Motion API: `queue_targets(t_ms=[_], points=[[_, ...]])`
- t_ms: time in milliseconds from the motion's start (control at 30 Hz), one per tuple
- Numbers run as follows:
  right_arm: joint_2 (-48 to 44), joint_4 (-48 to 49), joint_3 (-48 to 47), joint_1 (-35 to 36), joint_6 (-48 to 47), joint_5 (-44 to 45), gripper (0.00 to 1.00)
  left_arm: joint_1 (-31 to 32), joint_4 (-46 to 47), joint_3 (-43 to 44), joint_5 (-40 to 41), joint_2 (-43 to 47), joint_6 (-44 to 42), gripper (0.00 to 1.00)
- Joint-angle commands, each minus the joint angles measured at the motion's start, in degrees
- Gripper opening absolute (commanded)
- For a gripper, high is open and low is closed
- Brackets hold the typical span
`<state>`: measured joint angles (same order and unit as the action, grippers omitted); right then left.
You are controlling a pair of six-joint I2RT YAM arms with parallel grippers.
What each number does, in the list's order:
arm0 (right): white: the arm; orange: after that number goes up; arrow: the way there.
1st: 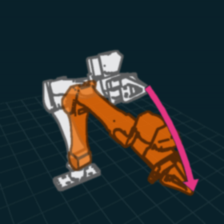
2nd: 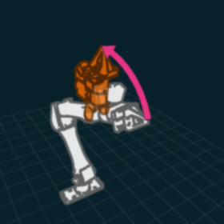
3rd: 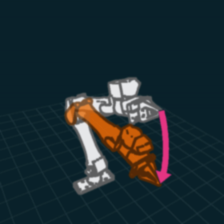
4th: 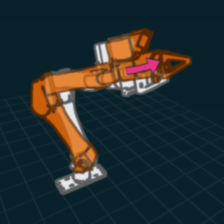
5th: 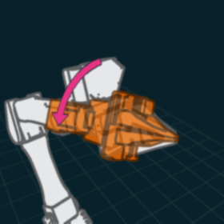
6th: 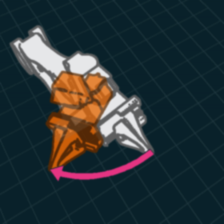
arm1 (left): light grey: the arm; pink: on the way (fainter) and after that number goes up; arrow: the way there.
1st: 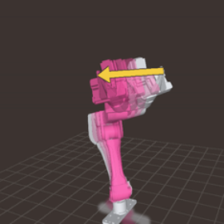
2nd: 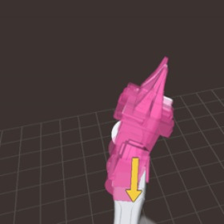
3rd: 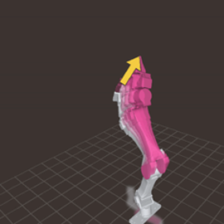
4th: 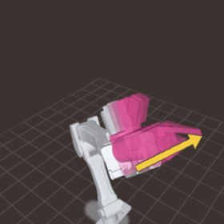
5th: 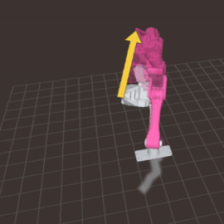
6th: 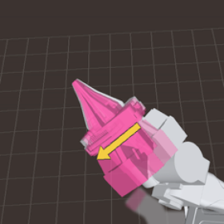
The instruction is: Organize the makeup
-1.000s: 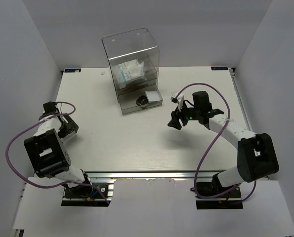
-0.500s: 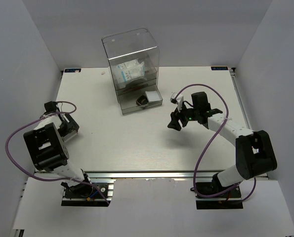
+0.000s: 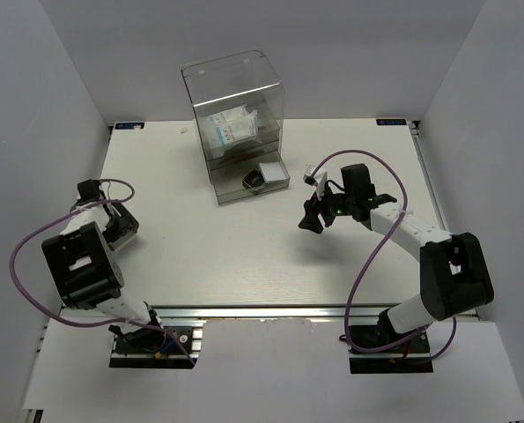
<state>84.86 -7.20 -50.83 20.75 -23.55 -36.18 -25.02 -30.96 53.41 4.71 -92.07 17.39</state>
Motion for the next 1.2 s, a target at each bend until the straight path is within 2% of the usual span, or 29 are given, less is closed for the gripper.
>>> queue_targets(t_ms=[0, 33, 133, 267, 367, 467, 500, 567, 633, 800, 967, 1167], points=[[-0.84, -0.01, -0.59, 0.25, -0.09, -0.82, 0.66, -0.3, 1.17, 1.09, -2.07, 5.32, 1.07, 0.45], [-0.92, 0.08, -0.5, 0.17, -0.09, -0.9, 0.67, -0.3, 1.08, 1.08, -3.12, 5.93, 1.42, 0.42], [-1.1, 0.0, -0.5, 0.25, -0.09, -0.99, 0.67, -0.3, 0.64, 0.91, -4.62, 8.75, 2.65, 0.42], [-1.01, 0.17, -0.41, 0.17, -0.09, -1.26, 0.67, -0.04, 0.9, -0.75, -11.71, 11.47, 5.46, 0.29], [-1.01, 0.08, -0.68, 0.25, -0.09, -1.26, 0.67, 2.33, 3.71, -3.91, -16.73, 14.37, 11.24, 0.23], [-0.92, 0.0, -1.11, 0.25, 0.08, -1.35, 0.67, 9.96, 7.22, -5.85, -18.07, 16.83, 17.56, 0.22], [-1.01, 0.08, -1.2, 0.25, 0.17, -1.35, 0.67, 15.38, 8.71, -5.95, -17.37, 17.27, 19.25, 0.22], [-1.01, 0.0, -1.64, 0.17, 0.26, -1.08, 0.67, 20.42, 10.56, -5.86, -16.58, 17.54, 24.59, 0.21], [-1.27, 0.08, -1.91, 0.08, 0.35, -0.3, 0.67, 28.24, 14.93, -6.21, -15.61, 17.89, 28.21, 0.2], [-1.71, 0.17, -2.69, 0.08, 0.87, 1.11, 0.67, 42.12, 21.63, -4.46, -9.82, 15.26, 35.95, 0.19], [-2.15, 0.43, -2.96, -0.54, 2.45, 1.56, 0.67, 48.82, 25.59, -0.86, -5.5, 8.16, 39.04, 0.2], [-3.03, 0.08, -2.61, -0.89, 2.9, 1.82, 0.67, 52.08, 29.19, 6.88, 1.96, -0.38, 36.23, 0.21]])
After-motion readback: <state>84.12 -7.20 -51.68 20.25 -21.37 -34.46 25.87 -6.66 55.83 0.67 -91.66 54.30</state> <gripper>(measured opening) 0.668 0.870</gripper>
